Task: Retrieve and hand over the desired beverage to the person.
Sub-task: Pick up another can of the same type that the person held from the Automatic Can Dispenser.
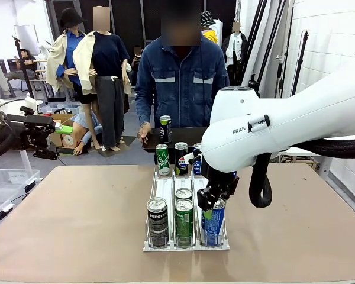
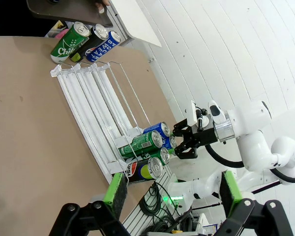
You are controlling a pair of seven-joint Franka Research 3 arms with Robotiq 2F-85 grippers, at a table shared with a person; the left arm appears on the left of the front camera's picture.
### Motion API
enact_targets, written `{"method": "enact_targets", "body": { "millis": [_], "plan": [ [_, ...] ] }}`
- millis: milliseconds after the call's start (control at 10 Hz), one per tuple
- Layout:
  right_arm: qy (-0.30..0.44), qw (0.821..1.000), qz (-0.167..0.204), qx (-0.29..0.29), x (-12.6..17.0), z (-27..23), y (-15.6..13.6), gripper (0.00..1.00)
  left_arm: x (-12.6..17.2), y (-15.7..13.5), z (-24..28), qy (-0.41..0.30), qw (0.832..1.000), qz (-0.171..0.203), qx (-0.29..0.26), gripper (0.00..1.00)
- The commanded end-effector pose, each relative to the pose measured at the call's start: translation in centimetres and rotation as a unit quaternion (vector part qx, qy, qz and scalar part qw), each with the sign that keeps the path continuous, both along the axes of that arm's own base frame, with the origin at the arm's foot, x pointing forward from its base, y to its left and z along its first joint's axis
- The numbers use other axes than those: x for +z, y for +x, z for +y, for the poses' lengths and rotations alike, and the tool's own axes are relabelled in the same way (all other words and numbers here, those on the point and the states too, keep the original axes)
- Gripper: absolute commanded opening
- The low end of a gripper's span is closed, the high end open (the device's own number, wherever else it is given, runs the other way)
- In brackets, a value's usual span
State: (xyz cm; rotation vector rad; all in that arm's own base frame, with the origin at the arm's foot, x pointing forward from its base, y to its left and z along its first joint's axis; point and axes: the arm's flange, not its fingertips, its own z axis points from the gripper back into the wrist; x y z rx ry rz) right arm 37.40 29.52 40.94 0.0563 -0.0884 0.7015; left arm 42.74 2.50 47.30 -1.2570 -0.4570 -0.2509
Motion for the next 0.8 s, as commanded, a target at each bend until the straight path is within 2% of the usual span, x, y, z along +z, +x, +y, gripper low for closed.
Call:
{"method": "enact_targets", "body": {
  "millis": [0, 300, 500, 700],
  "plan": [
    [-0.002, 1.0, -0.008, 0.016, 2.5, -0.9, -0.5, 0.0, 0.1, -0.1, 0.0, -0.009, 1.0, -0.002, 0.004, 1.0],
    [-0.027, 0.999, -0.019, 0.029, 7.2, -2.6, -1.5, 0.0, 0.1, -0.1, 0.0, -0.009, 1.0, -0.002, 0.004, 1.0],
    [-0.026, 0.998, -0.042, 0.042, 10.7, -4.6, -2.6, 0.0, 0.1, -0.1, 0.0, -0.009, 1.0, -0.002, 0.004, 1.0],
    [-0.03, 0.997, -0.052, 0.056, 13.1, -6.6, -3.6, 0.0, 0.1, -0.1, 0.0, -0.009, 1.0, -0.002, 0.004, 1.0]
  ]
}}
